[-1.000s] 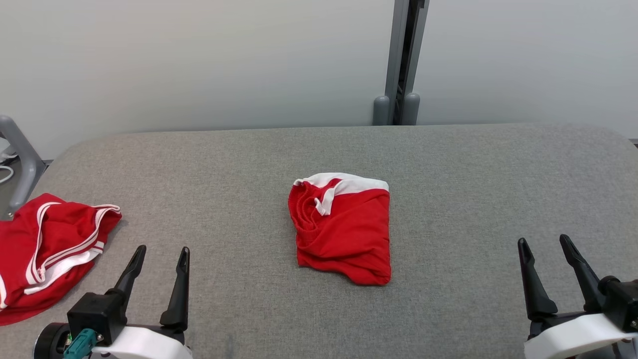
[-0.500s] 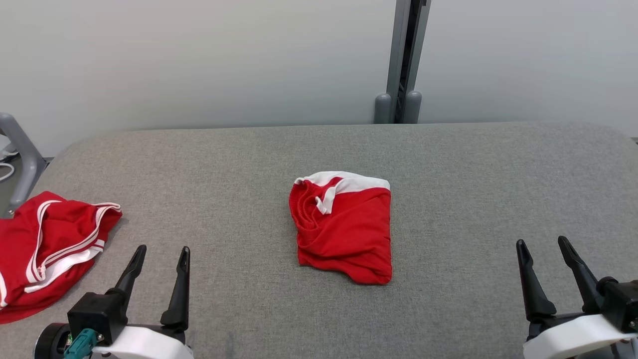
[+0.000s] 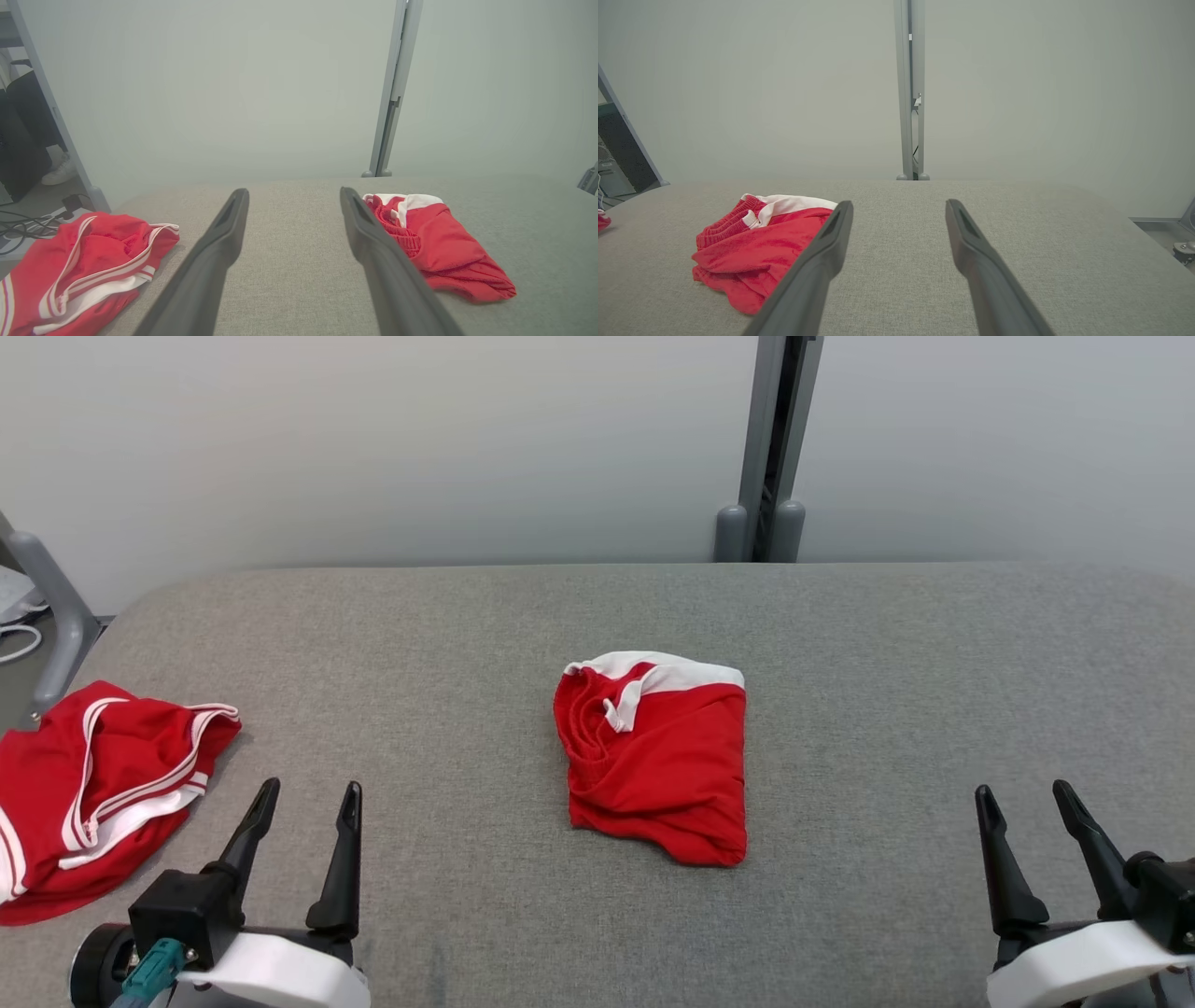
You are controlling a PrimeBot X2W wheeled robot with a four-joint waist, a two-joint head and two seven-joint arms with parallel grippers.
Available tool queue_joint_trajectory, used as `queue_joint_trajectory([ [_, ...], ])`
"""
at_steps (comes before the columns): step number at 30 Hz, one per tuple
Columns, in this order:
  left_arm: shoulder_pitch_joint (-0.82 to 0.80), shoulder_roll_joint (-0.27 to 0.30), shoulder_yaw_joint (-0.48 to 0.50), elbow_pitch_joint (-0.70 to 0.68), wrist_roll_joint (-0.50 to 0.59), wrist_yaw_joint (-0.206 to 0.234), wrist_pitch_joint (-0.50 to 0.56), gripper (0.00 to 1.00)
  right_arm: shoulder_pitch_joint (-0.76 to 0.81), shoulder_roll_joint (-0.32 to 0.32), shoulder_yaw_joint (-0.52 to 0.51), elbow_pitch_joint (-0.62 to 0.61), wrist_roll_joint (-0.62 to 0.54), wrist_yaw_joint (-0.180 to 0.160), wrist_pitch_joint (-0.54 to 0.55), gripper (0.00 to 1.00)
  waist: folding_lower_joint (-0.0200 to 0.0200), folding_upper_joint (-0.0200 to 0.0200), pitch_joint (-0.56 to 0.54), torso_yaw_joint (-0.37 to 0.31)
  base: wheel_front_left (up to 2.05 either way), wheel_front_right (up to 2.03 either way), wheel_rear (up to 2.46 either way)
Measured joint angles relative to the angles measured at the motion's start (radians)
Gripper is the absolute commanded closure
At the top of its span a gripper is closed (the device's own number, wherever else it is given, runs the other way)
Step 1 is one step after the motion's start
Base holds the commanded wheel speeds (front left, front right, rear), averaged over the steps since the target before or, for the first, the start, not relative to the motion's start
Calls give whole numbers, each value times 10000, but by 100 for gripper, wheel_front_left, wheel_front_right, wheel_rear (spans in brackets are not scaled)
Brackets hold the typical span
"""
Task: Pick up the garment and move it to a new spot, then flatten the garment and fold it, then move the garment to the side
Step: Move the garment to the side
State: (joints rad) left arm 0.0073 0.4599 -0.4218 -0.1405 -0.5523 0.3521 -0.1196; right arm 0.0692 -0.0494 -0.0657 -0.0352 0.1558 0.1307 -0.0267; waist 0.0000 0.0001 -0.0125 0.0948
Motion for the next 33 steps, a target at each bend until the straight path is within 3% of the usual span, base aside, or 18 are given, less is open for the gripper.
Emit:
queue_joint_trajectory([
  [10,-1209,-387,54,38,69,-339,-591,0,-1287,0,111,1005,-380,0,100,0,0,0,875,793,0,0,0],
  [23,-2636,-1361,226,892,253,-1206,-1379,0,-3173,-173,717,4311,-401,2,-111,0,0,0,2277,2480,0,0,0],
  [31,-2772,-1699,784,1172,644,-1858,-1432,0,-3765,-115,899,5793,-238,0,-339,0,0,0,2617,2907,0,0,0],
  [32,-2772,-1747,865,1191,723,-1946,-1438,0,-3825,-111,915,5900,-221,0,-349,32,0,-1,2621,2908,0,0,0],
  [33,-2771,-1814,943,1218,786,-2029,-1438,0,-3893,-105,941,5996,-188,2,-364,32,0,0,2624,2906,0,0,0],
])
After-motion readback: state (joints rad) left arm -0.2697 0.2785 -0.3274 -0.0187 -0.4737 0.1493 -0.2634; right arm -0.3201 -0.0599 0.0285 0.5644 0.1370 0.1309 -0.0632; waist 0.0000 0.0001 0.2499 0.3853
